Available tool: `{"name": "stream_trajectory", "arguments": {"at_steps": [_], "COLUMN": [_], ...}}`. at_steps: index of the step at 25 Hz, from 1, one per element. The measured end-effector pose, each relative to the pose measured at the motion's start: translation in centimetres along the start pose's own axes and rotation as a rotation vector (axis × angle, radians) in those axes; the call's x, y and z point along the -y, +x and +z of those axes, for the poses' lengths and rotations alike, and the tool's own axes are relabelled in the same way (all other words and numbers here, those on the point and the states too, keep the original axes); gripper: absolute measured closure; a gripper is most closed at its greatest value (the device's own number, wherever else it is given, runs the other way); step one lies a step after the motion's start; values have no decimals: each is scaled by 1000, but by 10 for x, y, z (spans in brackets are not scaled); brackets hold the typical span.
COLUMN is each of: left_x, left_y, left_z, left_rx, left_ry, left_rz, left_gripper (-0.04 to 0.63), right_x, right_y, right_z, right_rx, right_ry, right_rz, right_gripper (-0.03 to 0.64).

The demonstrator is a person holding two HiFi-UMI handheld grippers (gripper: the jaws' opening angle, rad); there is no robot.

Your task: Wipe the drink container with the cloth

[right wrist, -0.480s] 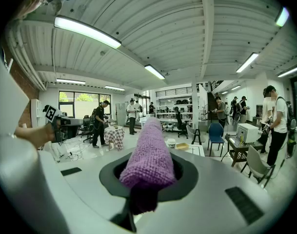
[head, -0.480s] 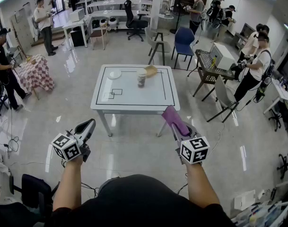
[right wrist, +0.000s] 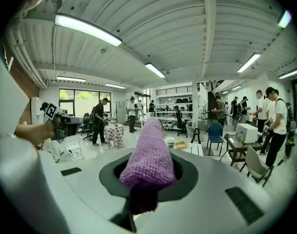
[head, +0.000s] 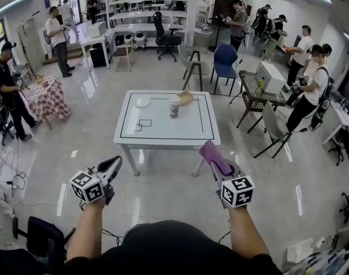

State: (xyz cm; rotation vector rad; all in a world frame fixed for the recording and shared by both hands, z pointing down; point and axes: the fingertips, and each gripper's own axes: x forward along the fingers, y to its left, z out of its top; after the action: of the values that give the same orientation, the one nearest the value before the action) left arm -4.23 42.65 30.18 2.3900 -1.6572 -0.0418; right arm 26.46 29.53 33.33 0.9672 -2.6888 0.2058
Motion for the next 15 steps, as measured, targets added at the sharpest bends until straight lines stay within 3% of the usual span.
{"name": "stream_trajectory", "arguments": {"at_steps": [15], "left_x": [-10], "left_y": [23], "left_z": [-7], "left_rx": [-33], "left_ry": [-13], "left_rz": [-20], "left_gripper": [572], "right_x": [21], "right_y": [16], "right_z": [-13], "right_rx": [-20], "right_ry": [54], "right_rz": [-41], "right_gripper": [535]}}
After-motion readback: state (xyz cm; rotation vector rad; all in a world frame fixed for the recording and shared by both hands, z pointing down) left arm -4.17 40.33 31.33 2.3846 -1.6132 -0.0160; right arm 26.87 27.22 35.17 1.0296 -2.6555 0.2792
